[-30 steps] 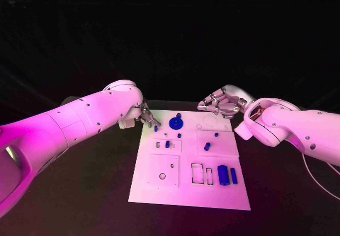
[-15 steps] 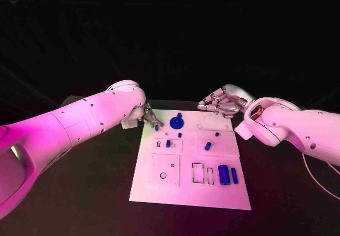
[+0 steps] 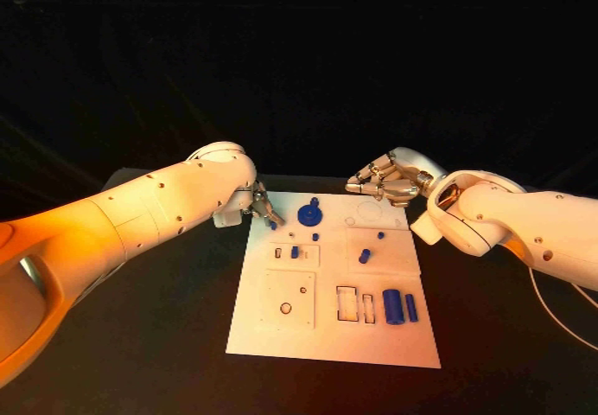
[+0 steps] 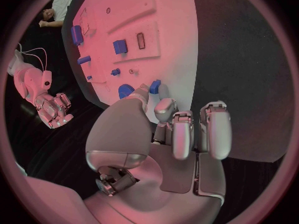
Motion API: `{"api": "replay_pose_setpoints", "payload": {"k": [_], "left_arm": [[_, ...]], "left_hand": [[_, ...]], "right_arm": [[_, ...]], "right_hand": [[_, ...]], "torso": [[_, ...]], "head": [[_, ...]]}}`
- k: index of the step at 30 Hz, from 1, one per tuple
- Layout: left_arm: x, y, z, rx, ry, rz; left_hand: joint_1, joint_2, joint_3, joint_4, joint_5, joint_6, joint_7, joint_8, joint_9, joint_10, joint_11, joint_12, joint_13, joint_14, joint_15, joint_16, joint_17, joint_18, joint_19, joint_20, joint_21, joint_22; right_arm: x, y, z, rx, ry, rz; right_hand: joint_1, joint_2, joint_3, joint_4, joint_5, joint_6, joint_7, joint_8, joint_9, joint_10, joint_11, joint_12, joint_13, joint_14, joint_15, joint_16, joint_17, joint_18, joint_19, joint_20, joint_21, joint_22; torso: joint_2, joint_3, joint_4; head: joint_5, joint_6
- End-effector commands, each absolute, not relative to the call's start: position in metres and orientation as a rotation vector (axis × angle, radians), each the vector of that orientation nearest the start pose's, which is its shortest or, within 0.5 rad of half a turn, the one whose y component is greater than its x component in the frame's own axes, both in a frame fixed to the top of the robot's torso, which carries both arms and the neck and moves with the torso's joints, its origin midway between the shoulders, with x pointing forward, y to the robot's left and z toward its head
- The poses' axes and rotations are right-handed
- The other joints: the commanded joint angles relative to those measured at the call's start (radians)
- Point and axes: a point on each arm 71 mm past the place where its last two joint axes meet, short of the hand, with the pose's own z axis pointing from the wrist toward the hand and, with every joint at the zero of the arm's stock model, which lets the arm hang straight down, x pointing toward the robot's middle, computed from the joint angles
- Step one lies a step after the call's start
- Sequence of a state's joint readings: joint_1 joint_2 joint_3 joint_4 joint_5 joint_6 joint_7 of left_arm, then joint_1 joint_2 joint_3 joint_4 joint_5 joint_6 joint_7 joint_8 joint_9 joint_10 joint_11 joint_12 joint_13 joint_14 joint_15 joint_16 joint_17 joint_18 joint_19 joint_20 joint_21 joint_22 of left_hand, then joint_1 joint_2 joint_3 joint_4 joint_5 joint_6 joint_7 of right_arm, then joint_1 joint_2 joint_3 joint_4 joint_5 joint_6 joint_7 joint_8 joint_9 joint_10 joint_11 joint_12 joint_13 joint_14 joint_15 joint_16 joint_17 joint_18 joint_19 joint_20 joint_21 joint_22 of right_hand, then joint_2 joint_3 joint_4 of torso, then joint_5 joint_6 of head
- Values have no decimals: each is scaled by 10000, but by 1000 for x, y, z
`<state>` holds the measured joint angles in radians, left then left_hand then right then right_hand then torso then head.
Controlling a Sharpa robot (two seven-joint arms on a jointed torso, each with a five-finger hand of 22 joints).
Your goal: Assemble the parts on the task board
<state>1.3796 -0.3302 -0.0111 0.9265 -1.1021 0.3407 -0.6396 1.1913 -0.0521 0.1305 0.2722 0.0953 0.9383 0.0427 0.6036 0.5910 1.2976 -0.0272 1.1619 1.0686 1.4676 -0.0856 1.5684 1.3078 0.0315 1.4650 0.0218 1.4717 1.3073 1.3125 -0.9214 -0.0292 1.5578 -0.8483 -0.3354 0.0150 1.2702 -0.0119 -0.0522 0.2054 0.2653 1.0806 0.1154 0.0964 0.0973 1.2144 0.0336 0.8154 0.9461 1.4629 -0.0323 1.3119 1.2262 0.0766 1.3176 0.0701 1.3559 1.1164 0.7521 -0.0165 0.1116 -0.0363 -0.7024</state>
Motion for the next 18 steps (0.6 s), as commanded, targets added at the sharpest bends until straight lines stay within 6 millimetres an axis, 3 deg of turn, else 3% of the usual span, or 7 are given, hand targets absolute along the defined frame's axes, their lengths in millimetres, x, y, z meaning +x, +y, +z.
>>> {"api": "replay_pose_setpoints", "payload": {"k": [1,5,9,16,18], "left_arm": [[588,122,-155,-1212,23242,-1886],[588,121,-155,-1226,23176,-2004],[589,120,-154,-1390,22941,-2307],[590,121,-153,-2013,22809,-3078],[588,122,-154,-2264,22853,-3284]], "left_hand": [[332,104,116,-149,-76,48,-49,51,-26,34,-34,41,-11,1032,-33,24,2630,-26,607,-1,36,1765],[884,313,478,-395,-144,-12,-76,23,-72,4,-63,12,-47,1032,-57,24,2630,-18,593,-27,5,1747],[1782,612,1476,-894,-231,-182,-62,-64,-159,-37,-71,-45,-90,1032,-84,24,2630,-2,569,-69,-53,1712],[1723,150,3358,-1240,-146,-310,23,113,-112,-22,-8,-138,-221,1032,8,24,2630,7,560,1,-114,1695],[1555,-8,3725,-1299,-100,-319,32,180,-87,1,2,-133,-232,1032,10,24,2630,10,559,5,-126,1693]], "right_arm": [[498,-231,-125,3457,16318,9867],[498,-230,-125,3453,16319,9874],[498,-230,-125,3453,16328,9874],[499,-231,-126,3452,16359,9864],[499,-231,-126,3453,16341,9864]], "right_hand": [[77,61,-60,-13,19,-24,6,-20,12,-56,-2,-56,-15,384,-61,-61,-3,194,-34,12,-37,-4],[98,71,-62,-18,16,-22,6,-20,13,-51,-4,-53,-16,385,-63,-63,-2,194,-32,11,-39,-5],[98,71,-62,-18,16,-22,6,-20,13,-51,-4,-53,-16,385,-63,-63,-2,194,-32,11,-39,-5],[98,71,-62,-18,16,-22,6,-20,13,-51,-4,-53,-16,385,-63,-63,-2,194,-32,11,-39,-5],[98,71,-62,-18,16,-22,6,-20,13,-51,-4,-53,-16,385,-63,-63,-2,194,-32,11,-39,-5]], "torso": [[3,-8,13],[-4,-9,8],[-3,-9,2],[-14,-1,1],[-18,1,9]], "head": [[-11,-24],[-6,-5],[0,12],[20,-1],[22,57]]}}
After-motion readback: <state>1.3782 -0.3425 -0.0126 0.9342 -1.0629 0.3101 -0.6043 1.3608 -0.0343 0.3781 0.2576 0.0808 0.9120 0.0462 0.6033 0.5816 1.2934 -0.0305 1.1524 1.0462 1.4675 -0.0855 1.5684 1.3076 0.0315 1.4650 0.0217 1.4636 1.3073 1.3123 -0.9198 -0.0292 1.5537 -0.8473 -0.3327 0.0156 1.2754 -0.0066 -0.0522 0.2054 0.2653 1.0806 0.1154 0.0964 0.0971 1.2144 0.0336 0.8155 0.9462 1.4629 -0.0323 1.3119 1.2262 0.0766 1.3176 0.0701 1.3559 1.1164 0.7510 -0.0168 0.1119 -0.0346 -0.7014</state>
